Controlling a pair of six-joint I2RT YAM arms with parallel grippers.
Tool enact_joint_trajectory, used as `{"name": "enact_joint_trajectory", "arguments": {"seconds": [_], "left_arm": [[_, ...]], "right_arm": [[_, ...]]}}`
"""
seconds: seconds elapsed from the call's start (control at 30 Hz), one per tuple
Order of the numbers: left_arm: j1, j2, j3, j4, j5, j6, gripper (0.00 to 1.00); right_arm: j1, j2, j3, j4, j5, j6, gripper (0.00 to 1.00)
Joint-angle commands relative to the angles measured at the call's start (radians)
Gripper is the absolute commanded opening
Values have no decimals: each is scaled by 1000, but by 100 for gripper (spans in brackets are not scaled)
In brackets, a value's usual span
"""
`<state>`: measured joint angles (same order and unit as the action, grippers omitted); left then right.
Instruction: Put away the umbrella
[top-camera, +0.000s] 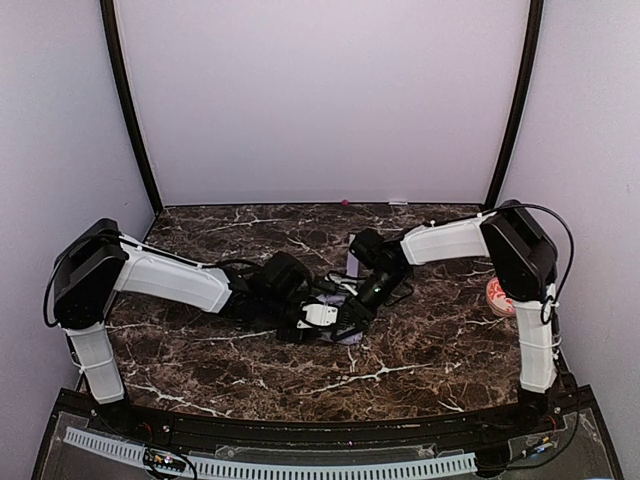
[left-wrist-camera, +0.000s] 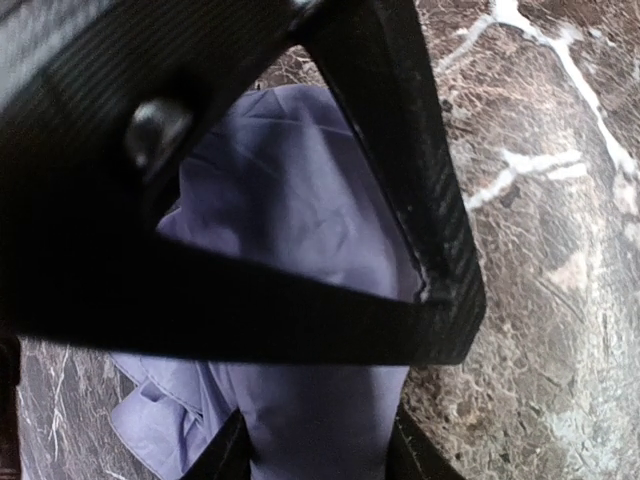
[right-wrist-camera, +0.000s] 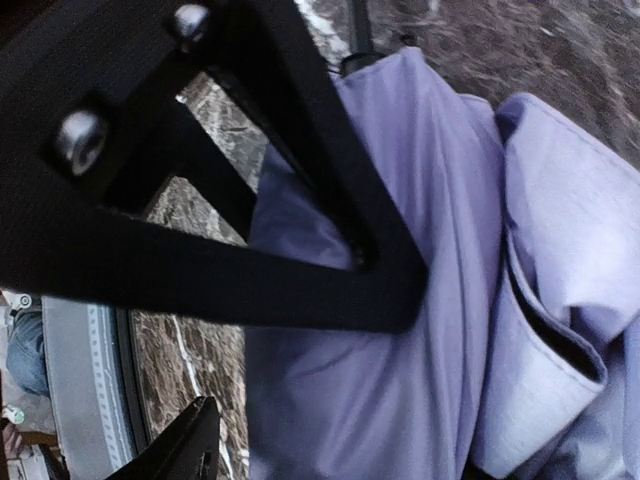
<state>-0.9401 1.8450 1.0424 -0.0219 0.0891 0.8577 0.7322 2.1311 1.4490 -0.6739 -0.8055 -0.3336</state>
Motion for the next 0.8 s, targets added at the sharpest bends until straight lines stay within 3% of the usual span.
{"name": "enact_joint_trajectory", "arguments": {"seconds": [0.0,0.13,0.33,0.47,0.63,0.77], "left_arm": [[17,123,-12,-430,135,-87,41],[41,160,56,-520,253,-138,33],[84,182,128,-583,467,-196,32],[111,246,206,-685,550,-240,31],[116,312,276,-750,562,-277,30],[116,330,292,-752,566,-291,30]], "right_arm": [[-63,-149,-90,66,174,38,65],[-93,-338,-248,255,283,73,69],[-88,-604,-544,569,383,81,70],[20,-724,-705,721,513,-34,70],[248,-722,-768,802,690,-221,76],[326,-607,-695,763,800,-268,80]]}}
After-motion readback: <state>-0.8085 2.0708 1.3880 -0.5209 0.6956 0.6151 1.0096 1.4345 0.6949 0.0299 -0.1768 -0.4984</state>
